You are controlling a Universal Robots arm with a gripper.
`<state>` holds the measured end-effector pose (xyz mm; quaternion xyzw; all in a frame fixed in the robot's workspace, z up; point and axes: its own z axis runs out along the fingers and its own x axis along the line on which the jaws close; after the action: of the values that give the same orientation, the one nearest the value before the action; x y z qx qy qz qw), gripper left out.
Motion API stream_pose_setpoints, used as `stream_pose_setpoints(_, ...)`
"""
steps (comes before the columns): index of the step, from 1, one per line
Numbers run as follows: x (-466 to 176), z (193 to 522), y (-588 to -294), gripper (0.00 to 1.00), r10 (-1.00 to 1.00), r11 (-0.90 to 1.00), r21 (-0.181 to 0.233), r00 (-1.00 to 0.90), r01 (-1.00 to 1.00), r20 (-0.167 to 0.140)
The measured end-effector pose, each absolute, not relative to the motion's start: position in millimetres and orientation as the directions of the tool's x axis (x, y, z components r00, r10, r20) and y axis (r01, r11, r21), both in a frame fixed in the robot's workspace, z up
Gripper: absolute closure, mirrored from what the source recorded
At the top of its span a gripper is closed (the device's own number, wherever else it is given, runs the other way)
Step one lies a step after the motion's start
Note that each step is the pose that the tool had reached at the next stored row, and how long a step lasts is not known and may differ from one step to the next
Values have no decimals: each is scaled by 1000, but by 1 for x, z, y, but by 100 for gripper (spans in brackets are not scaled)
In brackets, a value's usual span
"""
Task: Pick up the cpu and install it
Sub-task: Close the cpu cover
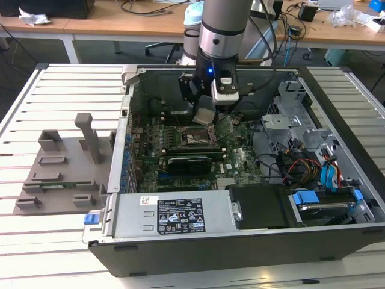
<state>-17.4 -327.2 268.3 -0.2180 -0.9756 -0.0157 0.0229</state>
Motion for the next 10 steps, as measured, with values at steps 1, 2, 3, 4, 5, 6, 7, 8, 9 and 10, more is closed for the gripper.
stream_pose_setpoints(1, -17, 268, -327, 45, 433, 900, 21, -900, 435, 52)
stream_pose_setpoints(2, -17, 268, -327, 45, 438, 898, 21, -898, 439, 52)
stream_pose_setpoints(3, -17, 268, -327, 45, 444, 895, 21, -895, 445, 52)
stream_pose_setpoints(4, -17, 268, -327, 45, 452, 891, 21, -890, 454, 52)
stream_pose_setpoints(5, -17, 268, -327, 45, 458, 888, 21, -888, 459, 52)
stream_pose_setpoints(6, -17, 268, -327, 45, 461, 886, 21, -886, 462, 52)
stream_pose_setpoints(7, -17, 268, -327, 45, 467, 883, 21, -883, 468, 52)
stream_pose_setpoints(8, -17, 268, -327, 45, 471, 881, 21, -880, 473, 52)
stream_pose_setpoints(9, -17, 268, -327, 45, 474, 879, 21, -879, 476, 52)
stream_pose_setpoints(10, -17, 268, -327, 45, 478, 877, 21, -877, 479, 52)
